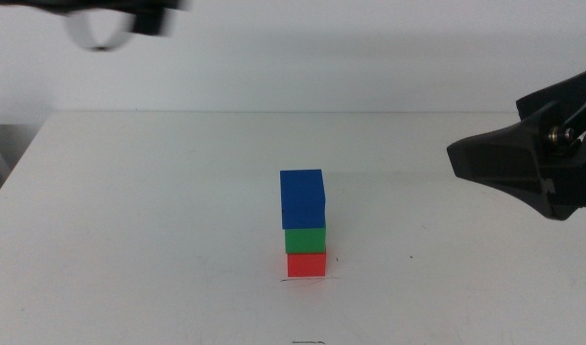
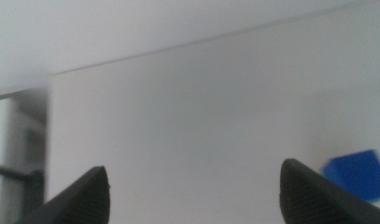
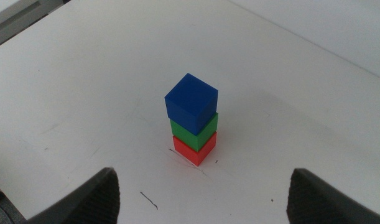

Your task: Stack red cubes first, then green, then blue cubes in a specific spot.

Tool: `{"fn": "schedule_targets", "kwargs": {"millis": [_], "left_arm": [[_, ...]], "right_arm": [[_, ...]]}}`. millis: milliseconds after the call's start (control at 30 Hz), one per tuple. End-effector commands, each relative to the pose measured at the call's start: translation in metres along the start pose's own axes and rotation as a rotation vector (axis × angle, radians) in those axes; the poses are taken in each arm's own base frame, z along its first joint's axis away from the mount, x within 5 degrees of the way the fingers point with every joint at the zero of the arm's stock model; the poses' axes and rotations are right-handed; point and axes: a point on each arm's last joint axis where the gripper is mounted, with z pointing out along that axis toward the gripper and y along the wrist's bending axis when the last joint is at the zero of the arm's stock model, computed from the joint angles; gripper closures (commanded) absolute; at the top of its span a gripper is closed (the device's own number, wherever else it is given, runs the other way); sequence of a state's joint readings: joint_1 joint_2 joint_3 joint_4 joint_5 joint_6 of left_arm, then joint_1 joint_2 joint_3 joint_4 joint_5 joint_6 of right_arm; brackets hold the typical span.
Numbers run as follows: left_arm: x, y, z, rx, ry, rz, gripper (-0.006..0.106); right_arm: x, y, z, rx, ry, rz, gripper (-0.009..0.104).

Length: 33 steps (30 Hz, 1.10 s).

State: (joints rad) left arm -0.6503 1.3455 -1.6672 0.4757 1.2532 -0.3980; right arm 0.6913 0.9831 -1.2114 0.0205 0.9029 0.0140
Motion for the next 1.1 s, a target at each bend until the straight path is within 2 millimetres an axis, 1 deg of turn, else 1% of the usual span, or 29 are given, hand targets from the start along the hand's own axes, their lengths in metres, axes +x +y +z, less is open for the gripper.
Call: {"fn": "schedule_targets", "kwargs": {"millis": [0,67,167,233,333,467,533,700,933,1067], "left_arm": [[0.012,0.035,-0.032,-0.102,-0.042,-0.071,0.007],[0.022,0.057,-0.042,-0.132,-0.069,-0.106,0.007],[0.038,0.085,-0.05,-0.172,-0.117,-0.109,0.007],[0.046,0.098,-0.054,-0.188,-0.163,-0.113,0.007],[0.057,0.109,-0.058,-0.192,-0.215,-0.145,0.007],[0.069,0.113,-0.066,-0.183,-0.275,-0.175,0.007],[0.071,0.114,-0.069,-0.183,-0.287,-0.178,0.007],[0.071,0.113,-0.073,-0.179,-0.315,-0.179,0.007],[0.07,0.113,-0.073,-0.181,-0.325,-0.177,0.007],[0.071,0.113,-0.072,-0.18,-0.316,-0.177,0.007]], "right_arm": [[-0.011,-0.002,-0.011,0.014,-0.101,-0.017,0.012],[-0.011,-0.002,-0.011,0.014,-0.101,-0.017,0.012],[-0.011,-0.002,-0.011,0.014,-0.101,-0.017,0.012],[-0.011,-0.002,-0.011,0.014,-0.101,-0.017,0.012],[-0.011,-0.002,-0.011,0.014,-0.101,-0.017,0.012],[-0.011,-0.002,-0.011,0.014,-0.101,-0.017,0.012],[-0.011,-0.002,-0.011,0.014,-0.101,-0.017,0.012],[-0.011,-0.002,-0.011,0.014,-0.101,-0.017,0.012],[-0.011,-0.002,-0.011,0.014,-0.101,-0.017,0.012],[-0.005,-0.002,-0.005,0.014,-0.072,-0.017,0.012]]}}
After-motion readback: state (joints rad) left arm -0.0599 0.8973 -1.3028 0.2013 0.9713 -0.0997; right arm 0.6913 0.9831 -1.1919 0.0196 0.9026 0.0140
